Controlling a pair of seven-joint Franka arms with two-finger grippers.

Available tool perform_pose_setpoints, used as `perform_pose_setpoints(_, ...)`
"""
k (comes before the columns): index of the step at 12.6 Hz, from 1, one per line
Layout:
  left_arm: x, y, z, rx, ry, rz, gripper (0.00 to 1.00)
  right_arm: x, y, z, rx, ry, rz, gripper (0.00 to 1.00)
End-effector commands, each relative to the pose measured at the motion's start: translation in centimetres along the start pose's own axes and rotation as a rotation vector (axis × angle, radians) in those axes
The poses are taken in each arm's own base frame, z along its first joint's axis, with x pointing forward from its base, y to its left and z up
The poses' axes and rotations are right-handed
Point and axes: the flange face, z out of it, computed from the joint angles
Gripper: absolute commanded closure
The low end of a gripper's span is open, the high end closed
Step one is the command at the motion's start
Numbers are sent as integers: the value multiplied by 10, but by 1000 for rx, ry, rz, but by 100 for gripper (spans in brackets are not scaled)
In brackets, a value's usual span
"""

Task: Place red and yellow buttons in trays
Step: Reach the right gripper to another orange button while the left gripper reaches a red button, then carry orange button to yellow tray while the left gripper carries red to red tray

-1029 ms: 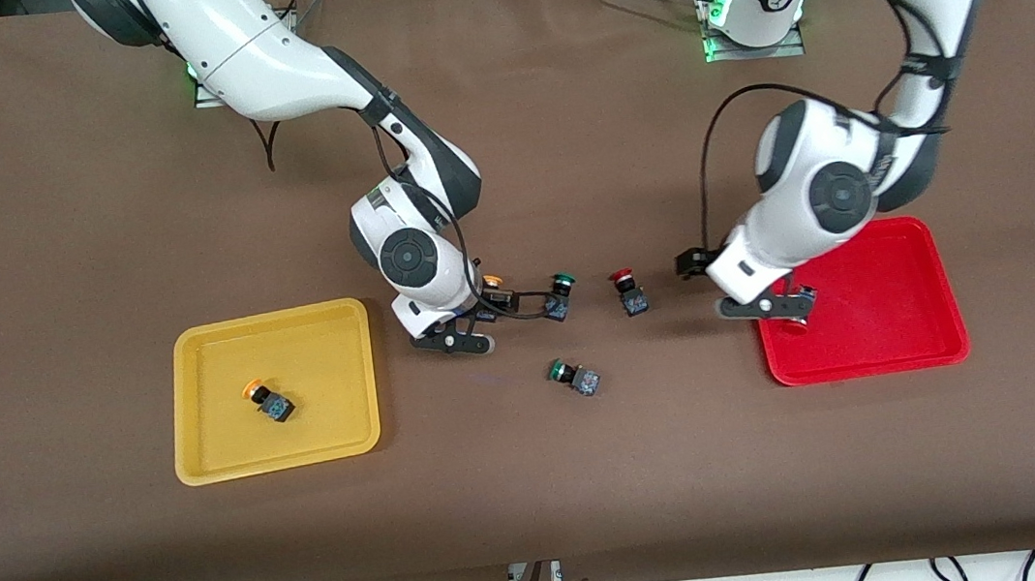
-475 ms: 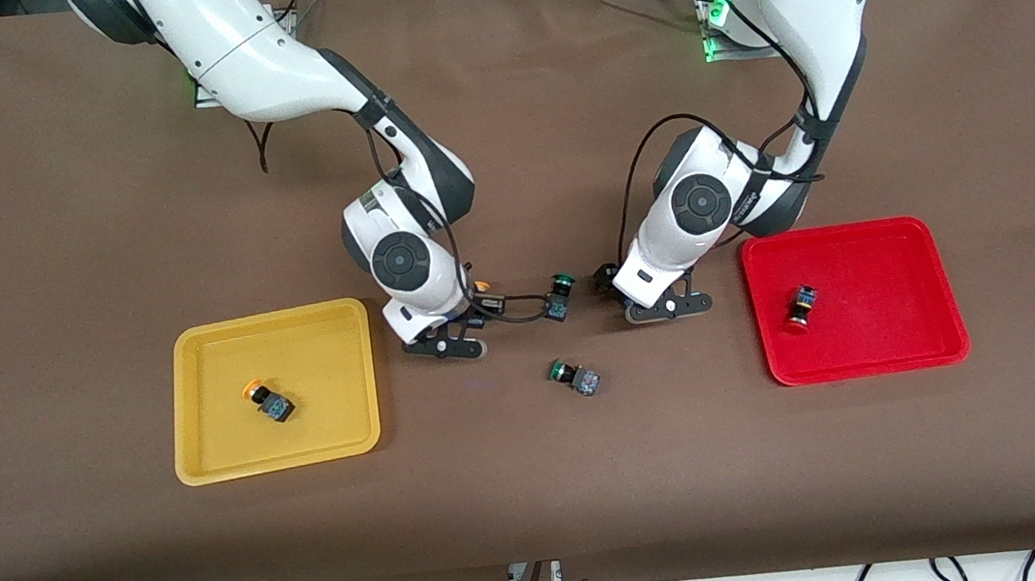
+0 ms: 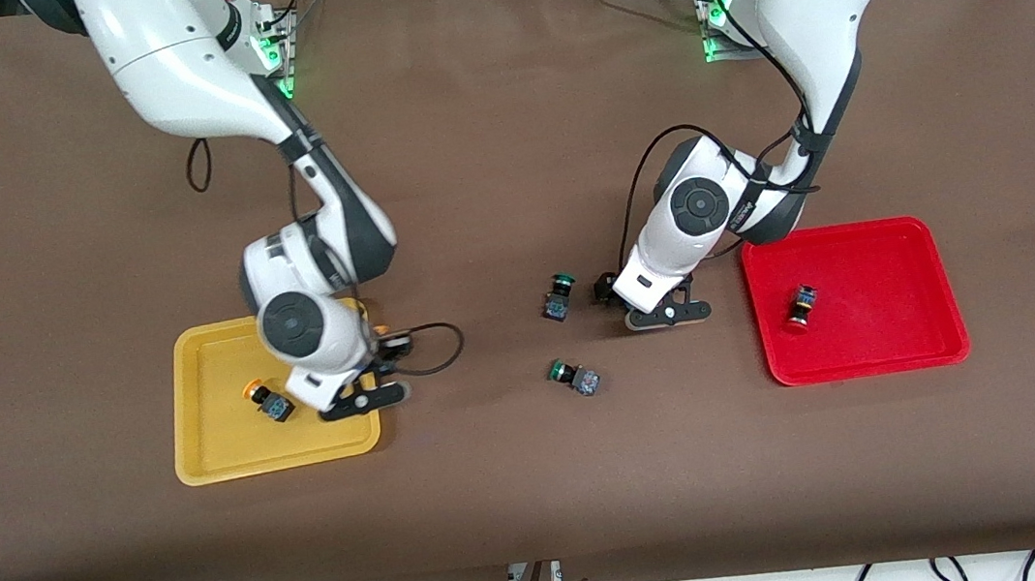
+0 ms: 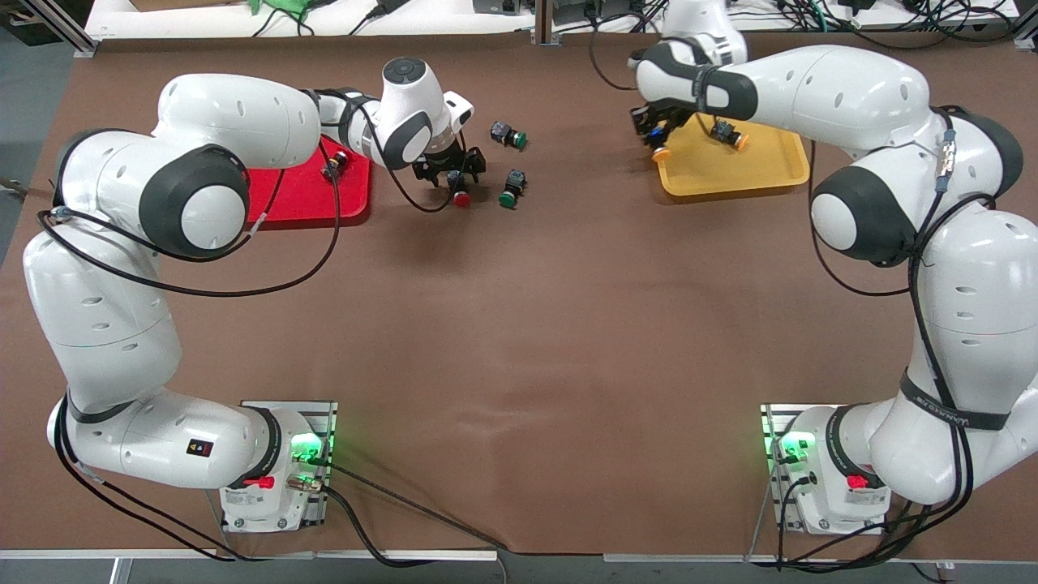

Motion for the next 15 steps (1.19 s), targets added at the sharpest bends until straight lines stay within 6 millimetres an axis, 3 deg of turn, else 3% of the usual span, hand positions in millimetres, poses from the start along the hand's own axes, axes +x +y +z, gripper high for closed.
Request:
perform_pose_setpoints(1, 1, 6, 2, 3, 18, 5, 78, -3, 37, 3, -28, -24, -97, 80)
perform_pose_setpoints(2, 1, 5, 3, 6, 16, 11, 93, -5, 56, 12, -12, -32, -65, 72)
perform_pose_setpoints(3, 2, 4, 1, 7, 17, 14, 100, -6, 64, 16, 15, -36, -39, 56)
perform_pose_setpoints(4, 2, 5, -2, 8, 19, 16, 100, -7, 65, 21, 45, -41, -19, 44)
perform_pose_setpoints(6, 9, 0, -20, 11, 34, 3, 100, -8, 72, 24, 66, -39, 6, 8)
perform_pose_setpoints(7, 13, -6, -38, 37, 27, -5, 100, -7, 71, 20, 66, -34, 10, 1)
perform_pose_setpoints(9, 32, -35, -82, 97, 3, -41, 100, -3, 63, -4, 70, -5, 10, 1)
perform_pose_setpoints(12, 72, -107, -144, 187, -142, 59, 100, -8, 61, -82, 83, 51, 35, 0)
perform_pose_setpoints(14, 94, -183, -163, 260, -180, 162, 100, -12, 74, -127, 86, 113, 40, 0)
perform_pose_setpoints(15, 99, -212, -161, 270, -200, 231, 100, -13, 83, -140, 79, 133, 48, 0)
